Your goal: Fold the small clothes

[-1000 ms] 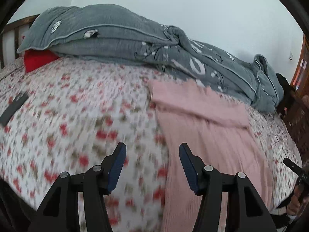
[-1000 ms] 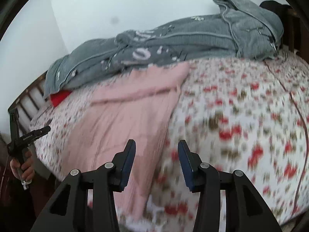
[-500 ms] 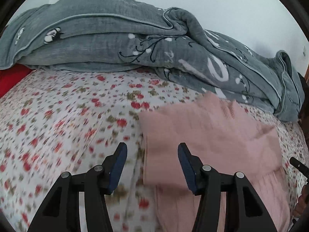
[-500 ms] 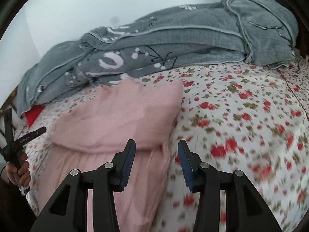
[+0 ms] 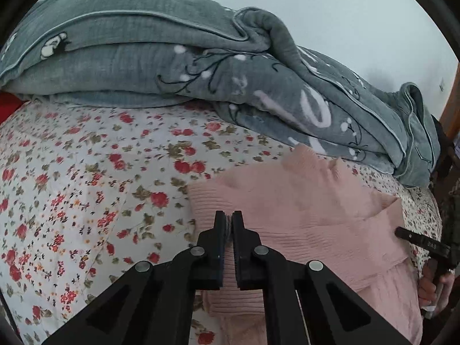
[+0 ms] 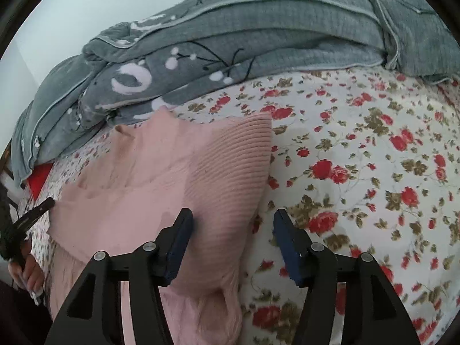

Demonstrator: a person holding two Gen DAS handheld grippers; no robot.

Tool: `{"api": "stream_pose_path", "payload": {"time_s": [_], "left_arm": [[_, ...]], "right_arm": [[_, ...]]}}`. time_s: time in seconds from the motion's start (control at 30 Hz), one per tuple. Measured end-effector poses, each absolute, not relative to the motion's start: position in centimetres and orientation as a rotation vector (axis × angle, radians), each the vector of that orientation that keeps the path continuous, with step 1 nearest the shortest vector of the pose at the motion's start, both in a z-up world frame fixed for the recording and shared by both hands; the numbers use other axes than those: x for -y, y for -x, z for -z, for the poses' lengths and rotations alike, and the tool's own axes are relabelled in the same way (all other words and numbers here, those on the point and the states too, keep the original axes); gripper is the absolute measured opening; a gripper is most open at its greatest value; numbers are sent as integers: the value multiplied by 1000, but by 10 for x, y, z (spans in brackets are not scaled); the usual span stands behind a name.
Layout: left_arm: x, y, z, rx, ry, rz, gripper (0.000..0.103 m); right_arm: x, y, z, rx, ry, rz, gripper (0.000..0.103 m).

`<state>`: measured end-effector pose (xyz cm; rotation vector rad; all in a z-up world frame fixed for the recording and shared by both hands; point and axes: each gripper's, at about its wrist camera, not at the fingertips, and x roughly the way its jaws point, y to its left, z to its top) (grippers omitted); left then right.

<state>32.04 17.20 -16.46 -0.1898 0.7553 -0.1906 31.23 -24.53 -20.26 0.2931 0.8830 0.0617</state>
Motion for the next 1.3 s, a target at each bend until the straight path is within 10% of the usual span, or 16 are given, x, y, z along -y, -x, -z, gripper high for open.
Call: {"api": "stream_pose_path", "payload": {"time_s": [0.07,0.2,0.43,0.57,0.73,1.3], "left_arm": [[-172,-323,162,-743,208,207,6],[-178,-331,149,-706,306,272,5],[-174,-349,179,-790,250,181,6],[-169,-349,192,-827,177,132,9],[-160,-322,154,-707,125,87,45],[-136,-290,188,-786,93,111,49]], "right_arm": [[243,-314,202,-879,-281,-62,54],[239,-315,196,-837,-260,-65,14],[241,-316,197,-823,-240,-48,13],[243,-319,197,-854,-217,6,29],[228,-298,165,-740,-106,42,38],[232,-284,186,-795,-70,71,31]]}}
